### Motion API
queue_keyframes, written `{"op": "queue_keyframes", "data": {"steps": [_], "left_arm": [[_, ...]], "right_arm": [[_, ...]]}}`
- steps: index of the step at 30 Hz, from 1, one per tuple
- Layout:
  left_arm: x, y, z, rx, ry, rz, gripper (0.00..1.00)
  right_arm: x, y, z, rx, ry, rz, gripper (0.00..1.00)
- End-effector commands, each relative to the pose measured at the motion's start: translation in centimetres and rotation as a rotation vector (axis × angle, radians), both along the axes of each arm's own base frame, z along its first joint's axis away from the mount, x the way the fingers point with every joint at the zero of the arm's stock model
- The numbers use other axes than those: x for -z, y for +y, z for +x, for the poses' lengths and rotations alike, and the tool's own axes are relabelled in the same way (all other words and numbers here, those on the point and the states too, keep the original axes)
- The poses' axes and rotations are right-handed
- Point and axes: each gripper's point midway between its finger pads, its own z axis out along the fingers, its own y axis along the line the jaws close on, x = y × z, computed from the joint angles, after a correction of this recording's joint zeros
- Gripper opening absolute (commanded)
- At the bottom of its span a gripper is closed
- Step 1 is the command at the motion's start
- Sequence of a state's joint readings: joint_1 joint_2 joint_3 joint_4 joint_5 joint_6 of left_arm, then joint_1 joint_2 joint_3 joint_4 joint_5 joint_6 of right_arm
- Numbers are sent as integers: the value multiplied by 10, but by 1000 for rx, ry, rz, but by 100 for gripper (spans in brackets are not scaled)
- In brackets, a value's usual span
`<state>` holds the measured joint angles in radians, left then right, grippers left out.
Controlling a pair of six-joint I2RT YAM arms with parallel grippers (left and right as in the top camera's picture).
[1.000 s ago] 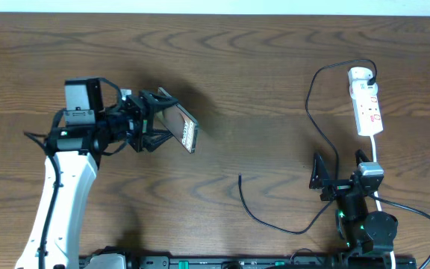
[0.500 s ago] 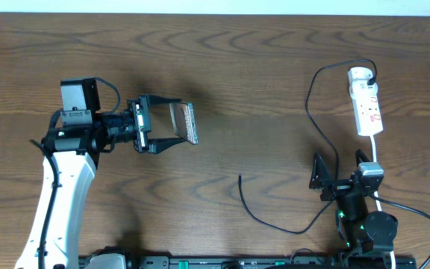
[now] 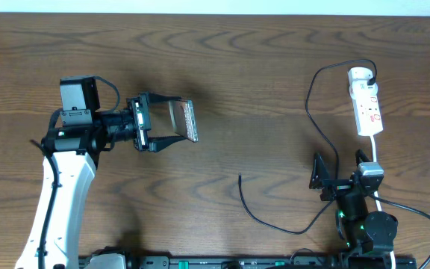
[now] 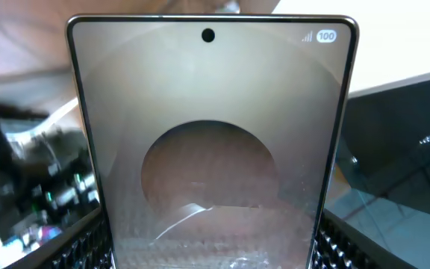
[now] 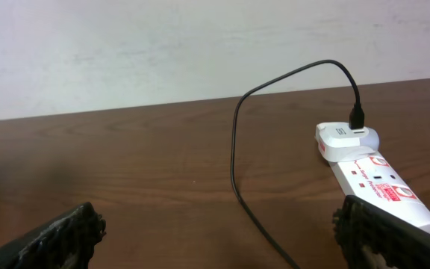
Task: Plug charger to phone and switch on socket
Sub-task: 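Lift the phone with the left gripper and turn it upright, then move the right gripper toward the phone held by the left gripper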
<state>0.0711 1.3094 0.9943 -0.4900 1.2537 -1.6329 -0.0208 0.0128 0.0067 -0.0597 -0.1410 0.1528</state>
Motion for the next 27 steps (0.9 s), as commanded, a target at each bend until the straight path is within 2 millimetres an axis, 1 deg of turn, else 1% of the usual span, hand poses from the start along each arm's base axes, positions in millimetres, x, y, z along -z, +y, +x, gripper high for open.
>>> {"op": "queue_keyframes", "data": {"steps": [1,4,7,10,12,13,18,21,27], "left_arm": [[6,9,9,-28,-133,125,7],[18,17,15,-50,-186,223,7],[41,30,12,-75,-143,352,7],[72,50,1,-100,-43,525,7],[92,67,-12,-107,32,653,7],[97,72,-17,-110,63,684,7],[113,91,-33,-121,161,805,7],[118,99,-39,-126,192,855,7],[118,99,-39,-126,195,859,7]], "right_arm": [[1,2,0,-7,2,4,99],[1,2,0,-7,2,4,99],[1,2,0,-7,2,4,99],[1,2,0,-7,2,4,99],[1,2,0,-7,2,4,99],[1,2,0,-7,2,4,99],[1,2,0,-7,2,4,99],[1,2,0,-7,2,4,99],[1,2,0,-7,2,4,99]]}}
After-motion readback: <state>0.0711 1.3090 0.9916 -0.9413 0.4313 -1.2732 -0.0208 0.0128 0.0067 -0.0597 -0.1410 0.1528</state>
